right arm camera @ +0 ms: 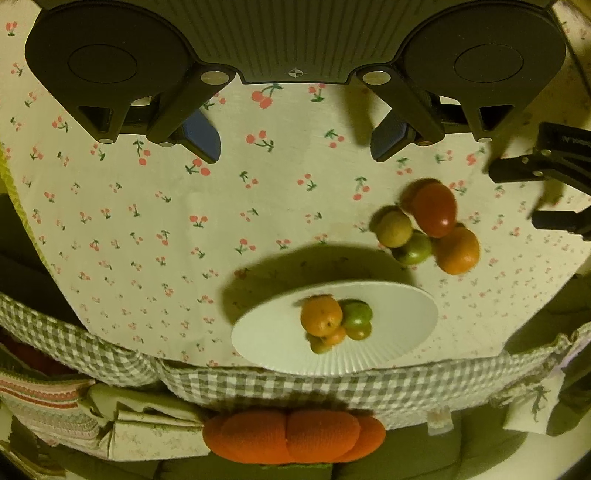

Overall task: Organize fruits
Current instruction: 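Withdraw both open grippers from the plate toward the remaining fruits, then grasp the large orange with the left gripper while the right gripper grasps the olive-yellow fruit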

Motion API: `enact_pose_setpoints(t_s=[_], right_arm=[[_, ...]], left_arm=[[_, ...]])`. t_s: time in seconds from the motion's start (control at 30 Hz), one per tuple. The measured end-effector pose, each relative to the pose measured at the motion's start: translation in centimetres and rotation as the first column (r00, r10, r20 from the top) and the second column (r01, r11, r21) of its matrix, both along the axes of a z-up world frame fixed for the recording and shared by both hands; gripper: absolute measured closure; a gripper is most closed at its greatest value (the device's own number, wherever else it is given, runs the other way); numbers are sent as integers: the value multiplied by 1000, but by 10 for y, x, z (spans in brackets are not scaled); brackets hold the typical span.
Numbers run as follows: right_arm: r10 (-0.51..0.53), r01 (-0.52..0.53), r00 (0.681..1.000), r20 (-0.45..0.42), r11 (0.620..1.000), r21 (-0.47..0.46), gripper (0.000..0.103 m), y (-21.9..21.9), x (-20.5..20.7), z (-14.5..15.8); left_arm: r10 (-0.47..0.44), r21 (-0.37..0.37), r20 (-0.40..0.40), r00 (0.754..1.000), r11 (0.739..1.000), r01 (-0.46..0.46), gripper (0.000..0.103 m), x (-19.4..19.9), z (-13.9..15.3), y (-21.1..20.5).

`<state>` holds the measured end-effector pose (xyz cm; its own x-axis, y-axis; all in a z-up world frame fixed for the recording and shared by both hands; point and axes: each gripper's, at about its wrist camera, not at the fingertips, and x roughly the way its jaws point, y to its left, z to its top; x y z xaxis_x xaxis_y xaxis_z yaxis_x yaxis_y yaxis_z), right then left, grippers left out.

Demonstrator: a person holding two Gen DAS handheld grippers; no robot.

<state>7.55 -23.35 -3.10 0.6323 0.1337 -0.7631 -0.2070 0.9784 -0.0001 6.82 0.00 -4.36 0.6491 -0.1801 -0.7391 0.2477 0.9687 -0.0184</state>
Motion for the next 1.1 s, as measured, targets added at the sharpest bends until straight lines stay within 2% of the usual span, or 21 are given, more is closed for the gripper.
enact_pose_setpoints(t_s=[0.27, 0.5, 0.8, 1.03, 1.1], right_arm=[[24, -24, 1000, 17, 1000, -10, 10, 6, 9, -8], [64, -64, 997, 32, 998, -12, 10, 18, 18, -9], [87, -87, 996, 33, 996, -13, 10, 33, 28, -9], [94, -94, 995, 37, 995, -15, 11, 37, 31, -10], [96, -95, 995, 38, 995, -14, 12, 38, 32, -10]], left_arm=[[-12, -6, 39, 999, 1000, 12, 5, 12, -3, -4], [-39, -16, 65, 997, 999, 40, 13, 23, -3, -11], [-60, -33, 88, 994, 997, 63, 35, 35, 0, -19], [-92, -32, 114, 989, 995, 97, 64, 35, 5, -26], [-97, -25, 111, 989, 995, 101, 64, 34, 6, -27]])
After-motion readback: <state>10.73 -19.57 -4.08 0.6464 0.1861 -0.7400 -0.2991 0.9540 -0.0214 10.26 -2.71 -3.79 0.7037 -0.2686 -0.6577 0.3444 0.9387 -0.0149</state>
